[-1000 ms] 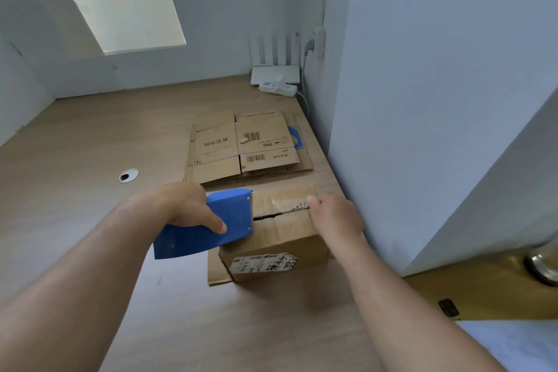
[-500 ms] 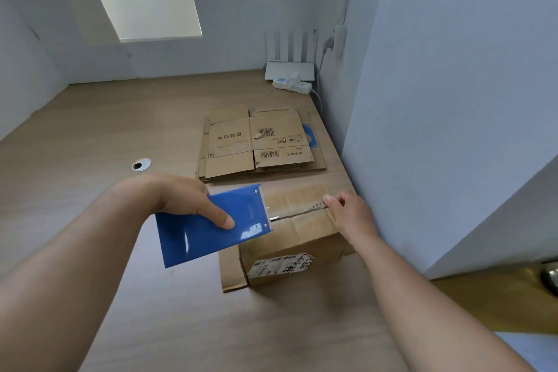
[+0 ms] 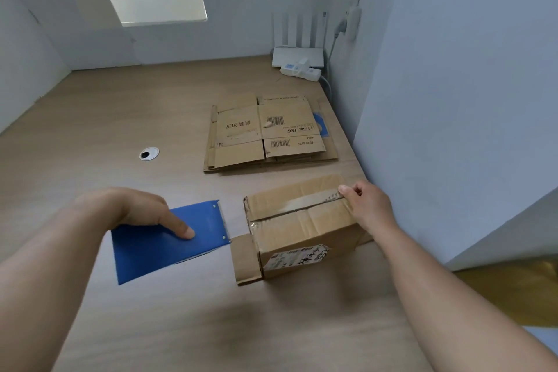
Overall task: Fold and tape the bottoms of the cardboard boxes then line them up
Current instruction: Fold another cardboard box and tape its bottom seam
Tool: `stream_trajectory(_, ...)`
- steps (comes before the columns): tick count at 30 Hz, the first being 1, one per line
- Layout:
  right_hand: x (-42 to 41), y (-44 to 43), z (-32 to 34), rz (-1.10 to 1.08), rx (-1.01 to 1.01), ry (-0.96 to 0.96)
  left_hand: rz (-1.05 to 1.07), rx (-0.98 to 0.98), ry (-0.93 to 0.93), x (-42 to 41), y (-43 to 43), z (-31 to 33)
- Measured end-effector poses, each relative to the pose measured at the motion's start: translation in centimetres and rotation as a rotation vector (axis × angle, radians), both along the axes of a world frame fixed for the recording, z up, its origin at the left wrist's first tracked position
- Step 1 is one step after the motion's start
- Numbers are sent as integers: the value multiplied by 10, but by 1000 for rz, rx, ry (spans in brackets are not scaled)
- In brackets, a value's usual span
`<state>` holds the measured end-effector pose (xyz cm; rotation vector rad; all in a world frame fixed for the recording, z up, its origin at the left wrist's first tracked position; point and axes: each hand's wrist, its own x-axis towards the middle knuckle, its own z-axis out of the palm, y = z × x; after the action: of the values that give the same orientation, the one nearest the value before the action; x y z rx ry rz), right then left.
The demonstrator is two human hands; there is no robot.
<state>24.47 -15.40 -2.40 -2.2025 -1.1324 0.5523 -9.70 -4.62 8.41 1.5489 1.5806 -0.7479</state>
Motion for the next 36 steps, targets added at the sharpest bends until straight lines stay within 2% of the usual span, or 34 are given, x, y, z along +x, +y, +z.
stream_trajectory(5, -3, -2, 0, 4, 6, -17, -39, 87, 105, 33, 2, -26)
stream_trajectory(9, -5, -3, 1, -2, 5, -14, -301, 390, 381, 46, -17, -55)
stream_trajectory(12, -6, -2, 1, -24, 7, -7, -249, 644, 342, 36, -17, -68)
stream_trajectory(15, -15, -1, -1, -50, -11, -23, -212, 755, 285, 25, -31, -89)
stream_trajectory(20, -21, 1, -3, -65, 12, -24, -199, 723, 227, 6, -61, -142)
stream_trajectory(25, -21, 1, -5, -70, 35, -54, -54, 767, 184, 10, -77, -142)
stream_trajectory(27, -21, 1, -6, -72, 43, -57, 22, 843, 88, 18, -84, -128)
stream_trajectory(28, -21, 1, -7, -72, 46, -57, 114, 899, -34, 26, -88, -120)
stream_trajectory(30, -22, 0, -7, -71, 52, -61, 306, 947, -385, 51, -98, -97)
stream_trajectory(32, -23, -1, -6, -67, 53, -72, 433, 850, -668, 80, -105, -86)
stream_trajectory(34, -24, -2, -7, -67, 66, -84, 492, 706, -754, 105, -110, -87)
stream_trajectory(36, -24, -3, -8, -63, 76, -102, 495, 678, -694, 120, -112, -95)
